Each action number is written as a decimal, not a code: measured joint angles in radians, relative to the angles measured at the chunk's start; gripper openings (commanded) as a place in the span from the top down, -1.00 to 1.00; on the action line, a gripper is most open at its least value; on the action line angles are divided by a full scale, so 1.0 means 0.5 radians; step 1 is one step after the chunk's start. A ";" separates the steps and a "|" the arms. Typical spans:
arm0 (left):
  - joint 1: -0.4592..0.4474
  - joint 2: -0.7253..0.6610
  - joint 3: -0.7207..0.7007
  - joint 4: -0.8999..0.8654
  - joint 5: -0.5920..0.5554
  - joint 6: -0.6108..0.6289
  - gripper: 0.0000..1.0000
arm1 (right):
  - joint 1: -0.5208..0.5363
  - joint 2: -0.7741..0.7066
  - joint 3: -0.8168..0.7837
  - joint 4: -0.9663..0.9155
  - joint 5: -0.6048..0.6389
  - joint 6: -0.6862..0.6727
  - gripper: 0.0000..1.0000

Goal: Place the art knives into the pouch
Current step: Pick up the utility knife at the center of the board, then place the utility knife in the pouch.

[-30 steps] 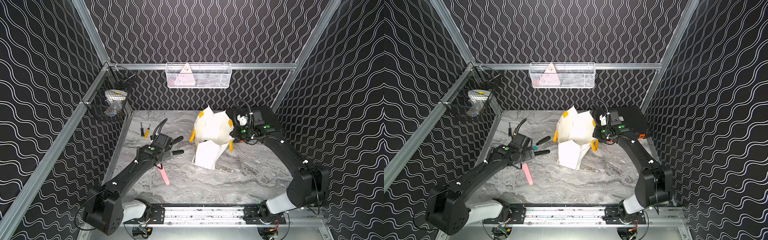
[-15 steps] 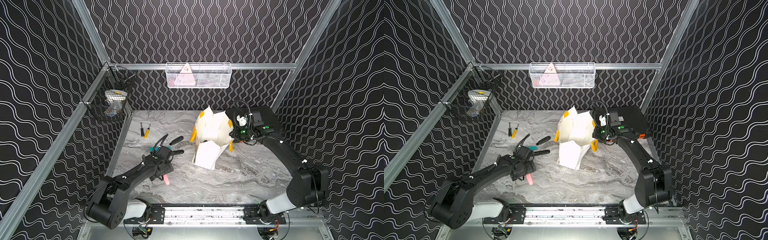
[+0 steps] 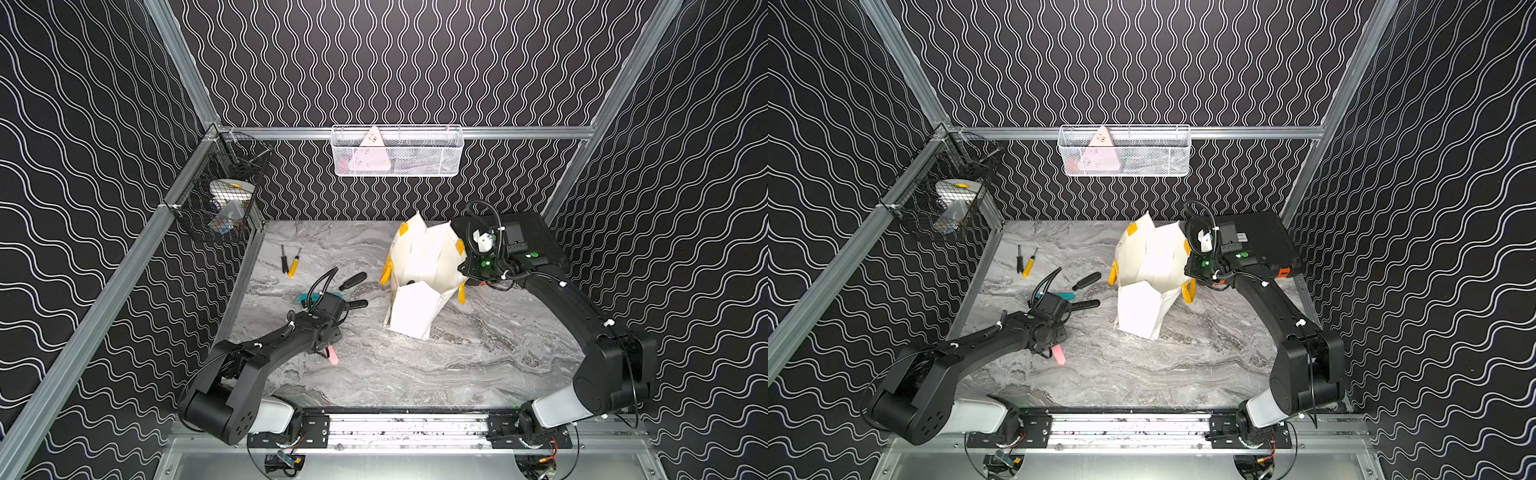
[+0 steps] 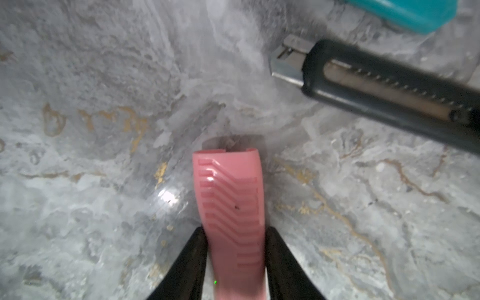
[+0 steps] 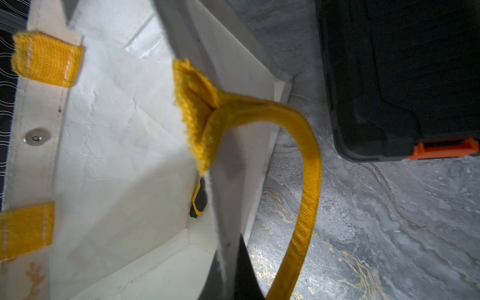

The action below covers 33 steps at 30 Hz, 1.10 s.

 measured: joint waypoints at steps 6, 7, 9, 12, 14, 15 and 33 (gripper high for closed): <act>0.001 0.055 0.074 0.043 -0.012 0.046 0.24 | 0.000 0.000 0.000 0.004 -0.002 0.000 1.00; 0.002 0.060 0.105 0.027 0.011 0.060 0.24 | 0.000 0.000 0.000 0.004 -0.006 0.000 1.00; 0.001 0.048 0.167 -0.019 0.114 0.069 0.24 | 0.000 0.000 0.000 0.005 -0.008 0.000 1.00; 0.000 -0.009 0.301 -0.062 0.151 0.117 0.24 | 0.004 0.000 0.000 0.005 -0.008 0.000 1.00; -0.001 -0.026 0.406 -0.079 0.152 0.154 0.25 | 0.004 0.000 0.000 0.005 -0.011 0.000 1.00; -0.001 -0.027 0.452 -0.094 0.152 0.167 0.25 | 0.004 0.000 0.000 0.005 -0.014 0.000 1.00; -0.227 0.097 1.519 -0.368 -0.106 0.455 0.27 | 0.038 0.031 0.035 0.005 -0.014 -0.001 1.00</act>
